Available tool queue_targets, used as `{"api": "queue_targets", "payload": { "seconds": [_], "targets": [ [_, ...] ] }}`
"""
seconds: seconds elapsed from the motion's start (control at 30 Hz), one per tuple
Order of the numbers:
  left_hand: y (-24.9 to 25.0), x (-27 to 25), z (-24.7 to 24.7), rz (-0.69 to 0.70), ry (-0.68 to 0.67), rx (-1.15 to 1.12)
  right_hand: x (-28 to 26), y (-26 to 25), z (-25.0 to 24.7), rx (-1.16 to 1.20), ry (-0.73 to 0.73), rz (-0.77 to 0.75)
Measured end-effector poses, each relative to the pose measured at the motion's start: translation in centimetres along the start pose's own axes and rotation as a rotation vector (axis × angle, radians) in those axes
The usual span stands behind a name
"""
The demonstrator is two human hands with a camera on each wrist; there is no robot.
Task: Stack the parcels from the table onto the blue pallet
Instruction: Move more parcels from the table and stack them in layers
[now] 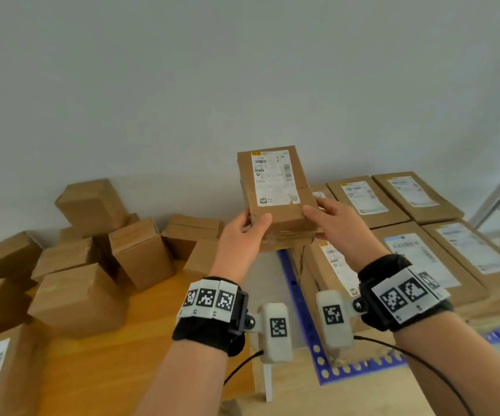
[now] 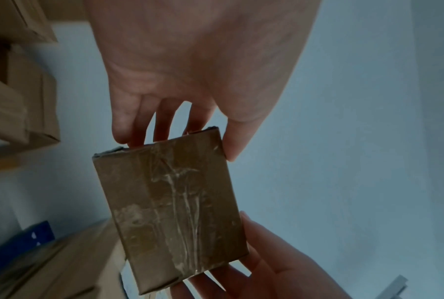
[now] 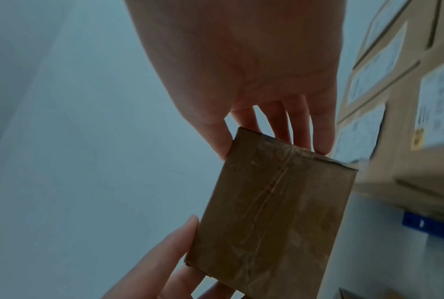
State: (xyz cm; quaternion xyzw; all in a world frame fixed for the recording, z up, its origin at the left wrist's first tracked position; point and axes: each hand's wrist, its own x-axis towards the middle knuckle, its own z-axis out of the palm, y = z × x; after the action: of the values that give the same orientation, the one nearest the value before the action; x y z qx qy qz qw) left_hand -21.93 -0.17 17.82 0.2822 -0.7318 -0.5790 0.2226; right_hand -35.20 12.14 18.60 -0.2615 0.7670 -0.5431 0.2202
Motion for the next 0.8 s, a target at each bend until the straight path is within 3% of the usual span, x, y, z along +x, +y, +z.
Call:
{"api": "queue_targets", "payload": {
  "seconds": [0.33,0.8],
  "targets": [
    [2.2,5.7,9.0,-0.044,-0.129,0.021,5.9,2.4,-8.2,-0.034,0.025,0.043],
    [-0.2,6.9,13.5,-0.152,-0.074,0.088,9.1,6.7,-10.0,-0.002,-0.018,0.145]
  ]
}}
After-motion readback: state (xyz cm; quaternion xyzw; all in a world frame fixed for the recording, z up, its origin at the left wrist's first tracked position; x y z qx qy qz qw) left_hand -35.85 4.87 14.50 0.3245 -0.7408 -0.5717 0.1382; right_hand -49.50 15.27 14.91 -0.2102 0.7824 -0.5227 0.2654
